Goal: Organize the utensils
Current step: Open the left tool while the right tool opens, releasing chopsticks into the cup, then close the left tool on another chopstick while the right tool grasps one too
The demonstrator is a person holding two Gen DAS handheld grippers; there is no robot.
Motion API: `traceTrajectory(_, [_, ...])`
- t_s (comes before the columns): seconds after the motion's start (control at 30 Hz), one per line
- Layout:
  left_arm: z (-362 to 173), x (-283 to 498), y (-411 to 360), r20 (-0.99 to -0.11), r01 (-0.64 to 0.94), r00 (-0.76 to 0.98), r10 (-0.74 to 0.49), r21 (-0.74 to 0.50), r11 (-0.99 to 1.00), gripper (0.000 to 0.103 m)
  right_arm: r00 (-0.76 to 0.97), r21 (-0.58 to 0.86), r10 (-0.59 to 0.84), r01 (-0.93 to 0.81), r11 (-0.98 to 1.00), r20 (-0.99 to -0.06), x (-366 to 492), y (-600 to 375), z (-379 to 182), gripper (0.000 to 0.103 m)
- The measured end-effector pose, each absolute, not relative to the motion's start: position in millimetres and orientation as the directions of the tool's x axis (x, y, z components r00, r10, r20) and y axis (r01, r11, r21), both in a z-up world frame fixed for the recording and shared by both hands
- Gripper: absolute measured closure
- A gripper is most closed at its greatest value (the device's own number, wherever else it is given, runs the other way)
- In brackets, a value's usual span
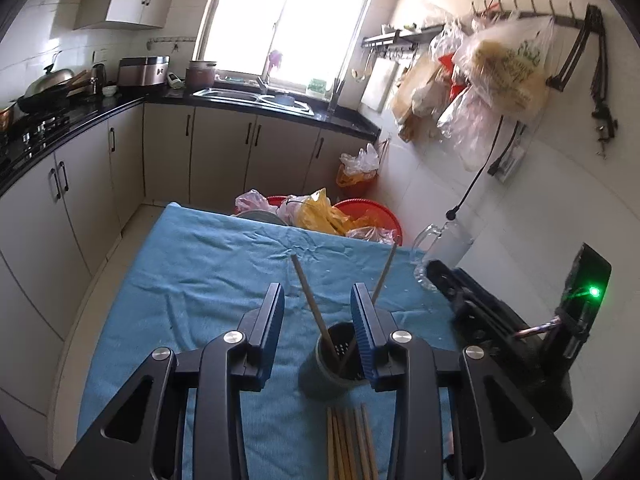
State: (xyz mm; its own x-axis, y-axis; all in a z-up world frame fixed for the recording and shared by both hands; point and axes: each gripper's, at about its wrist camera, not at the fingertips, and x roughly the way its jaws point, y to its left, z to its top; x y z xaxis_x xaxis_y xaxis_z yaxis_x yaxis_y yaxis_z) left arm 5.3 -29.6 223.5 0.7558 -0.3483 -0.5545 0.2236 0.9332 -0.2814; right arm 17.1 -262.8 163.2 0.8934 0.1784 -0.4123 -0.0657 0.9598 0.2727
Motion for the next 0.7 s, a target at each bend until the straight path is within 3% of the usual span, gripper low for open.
traceTrajectory(0.1, [222.0, -26.9, -19.8, -0.536, 0.230, 0.769, -0.349, -0.276, 0.933, 0.057, 0.888, 0.260, 0.170, -0.060, 0.964, -0.428, -13.5, -275.1, 167.1, 0.031])
traceTrajectory(0.23, [196.5, -59.4, -18.3, -0.565, 0.244, 0.746, -0.352, -0.260, 0.934, 0.053, 0.837, 0.262, 0.182, -0.048, 0.964, -0.516, -54.9, -295.4, 141.9, 0.029])
traceTrajectory(0.43, [120.0, -79.5, -31.3, -0.685, 0.244, 0.642, -0.345, -0.244, 0.939, 0.053, 0.681, 0.302, 0.206, 0.023, 0.953, -0.703, -101.1, -325.0, 51.4, 0.029])
traceTrajectory(0.47, [105.2, -81.4, -34.5, -0.707, 0.242, 0.620, -0.339, -0.239, 0.940, 0.053, 0.648, 0.305, 0.216, 0.026, 0.952, -0.730, -105.8, -327.4, 36.4, 0.031])
traceTrajectory(0.57, [66.6, -85.4, -45.7, -0.761, 0.260, 0.547, -0.348, -0.241, 0.935, 0.053, 0.580, 0.295, 0.233, 0.013, 0.955, -0.780, -115.0, -326.5, 8.1, 0.055])
traceTrajectory(0.7, [34.4, -87.7, -59.0, -0.797, 0.288, 0.467, -0.382, -0.271, 0.918, 0.062, 0.562, 0.271, 0.230, -0.011, 0.963, -0.794, -124.7, -322.9, -8.1, 0.057])
